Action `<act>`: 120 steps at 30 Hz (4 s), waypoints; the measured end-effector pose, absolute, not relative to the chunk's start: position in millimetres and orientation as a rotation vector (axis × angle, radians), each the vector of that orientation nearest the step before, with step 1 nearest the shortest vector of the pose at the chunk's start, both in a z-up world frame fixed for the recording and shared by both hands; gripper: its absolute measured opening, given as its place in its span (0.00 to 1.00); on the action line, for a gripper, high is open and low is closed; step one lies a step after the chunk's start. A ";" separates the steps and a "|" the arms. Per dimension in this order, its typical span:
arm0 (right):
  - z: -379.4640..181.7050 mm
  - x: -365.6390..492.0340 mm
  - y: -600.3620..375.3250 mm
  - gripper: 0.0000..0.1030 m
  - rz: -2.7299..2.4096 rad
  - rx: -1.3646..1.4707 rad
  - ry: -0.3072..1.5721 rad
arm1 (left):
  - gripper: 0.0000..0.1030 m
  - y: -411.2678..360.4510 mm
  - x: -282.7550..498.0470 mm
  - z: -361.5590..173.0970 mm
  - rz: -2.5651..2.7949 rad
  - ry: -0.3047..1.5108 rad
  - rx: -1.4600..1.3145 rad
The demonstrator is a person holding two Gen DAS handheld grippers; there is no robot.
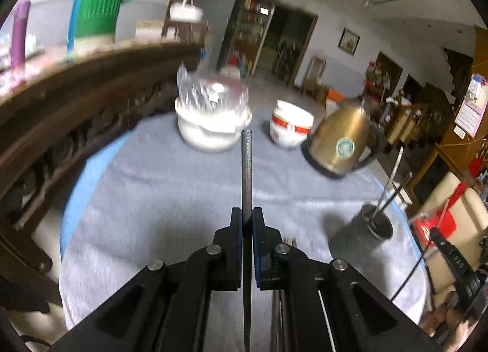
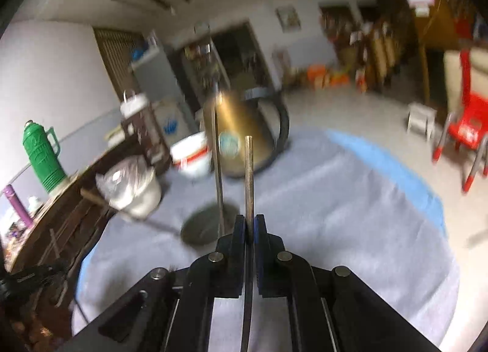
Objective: Organize utensils
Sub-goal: 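Lift both chopsticks and carry them above the grey cup, then lower both held chopsticks into the grey cup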
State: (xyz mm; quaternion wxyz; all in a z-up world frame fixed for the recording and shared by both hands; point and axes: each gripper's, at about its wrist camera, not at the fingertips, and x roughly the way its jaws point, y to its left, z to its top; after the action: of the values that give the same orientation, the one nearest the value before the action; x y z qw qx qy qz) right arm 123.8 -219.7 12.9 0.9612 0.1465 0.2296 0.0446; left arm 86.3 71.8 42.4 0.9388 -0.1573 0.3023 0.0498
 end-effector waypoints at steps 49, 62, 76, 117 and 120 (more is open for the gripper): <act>52.9 3.0 -224.1 0.06 0.170 0.200 0.329 | 0.07 65.5 -32.5 89.9 0.067 0.391 -0.356; 99.5 16.4 -233.5 0.06 0.196 0.248 0.208 | 0.07 33.6 -2.9 151.4 -0.108 0.293 -0.400; 110.6 28.5 -235.7 0.06 0.214 0.258 0.187 | 0.07 4.7 50.4 185.1 -0.249 0.298 -0.444; 95.4 116.7 -225.9 0.06 0.196 0.257 0.255 | 0.07 5.9 201.0 130.0 -0.281 0.500 -0.494; 90.0 124.2 -222.3 0.06 0.195 0.248 0.274 | 0.07 -3.6 206.8 122.5 -0.295 0.524 -0.470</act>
State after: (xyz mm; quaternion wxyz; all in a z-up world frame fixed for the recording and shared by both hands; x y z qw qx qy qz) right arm 124.2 -222.3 90.0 0.9783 0.1233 0.1358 0.0967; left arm 206.8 -3.6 122.5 0.9280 -0.2295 0.2558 -0.1438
